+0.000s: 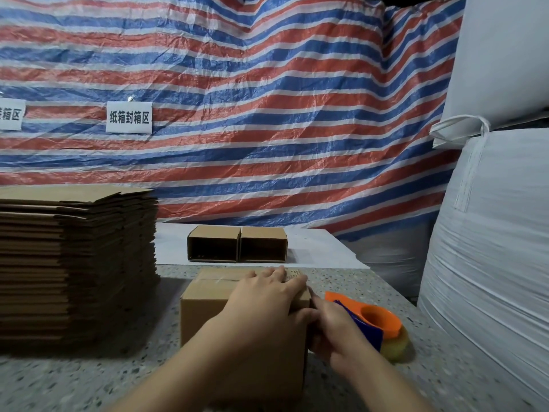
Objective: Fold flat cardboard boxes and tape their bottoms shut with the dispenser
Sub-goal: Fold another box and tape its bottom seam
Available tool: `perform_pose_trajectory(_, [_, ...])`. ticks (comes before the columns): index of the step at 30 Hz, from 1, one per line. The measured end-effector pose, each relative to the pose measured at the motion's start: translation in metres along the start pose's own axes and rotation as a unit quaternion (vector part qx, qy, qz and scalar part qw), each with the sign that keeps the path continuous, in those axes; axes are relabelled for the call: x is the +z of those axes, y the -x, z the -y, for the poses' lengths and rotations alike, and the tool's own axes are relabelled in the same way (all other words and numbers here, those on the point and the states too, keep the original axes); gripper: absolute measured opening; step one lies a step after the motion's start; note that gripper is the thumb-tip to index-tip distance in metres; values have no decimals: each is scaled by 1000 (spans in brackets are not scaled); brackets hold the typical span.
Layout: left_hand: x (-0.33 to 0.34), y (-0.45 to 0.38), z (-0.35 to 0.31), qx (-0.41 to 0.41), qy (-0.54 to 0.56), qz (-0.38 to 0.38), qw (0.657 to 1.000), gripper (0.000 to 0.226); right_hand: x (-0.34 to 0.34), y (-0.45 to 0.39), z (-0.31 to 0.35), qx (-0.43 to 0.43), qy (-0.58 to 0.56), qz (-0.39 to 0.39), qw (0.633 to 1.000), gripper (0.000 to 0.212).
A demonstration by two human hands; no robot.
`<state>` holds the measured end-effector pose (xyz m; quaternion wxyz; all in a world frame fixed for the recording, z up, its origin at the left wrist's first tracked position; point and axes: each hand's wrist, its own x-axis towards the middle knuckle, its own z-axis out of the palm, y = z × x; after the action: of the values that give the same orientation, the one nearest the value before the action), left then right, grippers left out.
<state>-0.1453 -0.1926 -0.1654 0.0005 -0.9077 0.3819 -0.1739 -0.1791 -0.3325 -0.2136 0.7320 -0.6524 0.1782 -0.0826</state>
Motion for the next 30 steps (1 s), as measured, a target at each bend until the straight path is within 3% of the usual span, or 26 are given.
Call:
perform_pose_trajectory(7, [-2, 1, -1, 3, 3, 6, 1000, 73, 8, 3, -10, 2, -25, -39, 999, 52])
perform_pose_trajectory(11, [-2, 2, -2, 2, 0, 12, 1000, 74, 4, 3, -10, 10, -17, -25, 999, 44])
perform_pose_trajectory(13, [-1, 2, -1, 2, 4, 9, 1000, 75, 0, -2, -12, -48, 36, -86, 995, 40])
perform_pose_trajectory(15, [0, 2, -2, 4, 5, 10, 1000, 75, -4, 0, -14, -165, 76, -144, 973, 44])
perform_pose_trajectory(17, [1, 0, -1, 1, 13, 11, 1000, 76, -1, 9, -18, -240, 93, -95, 962, 56])
perform_pose_trajectory(22, [2, 1, 1, -17, 68, -21, 997, 64, 23, 16, -40, -233, 97, -27, 967, 44])
perform_pose_trajectory(27, [2, 4, 1, -29, 90, -34, 995, 54, 23, 24, -41, -229, 124, -26, 965, 50])
perform_pose_trajectory(30, [-4, 12, 6, -23, 171, -107, 979, 30, 23, 34, -30, -207, 133, -14, 969, 37])
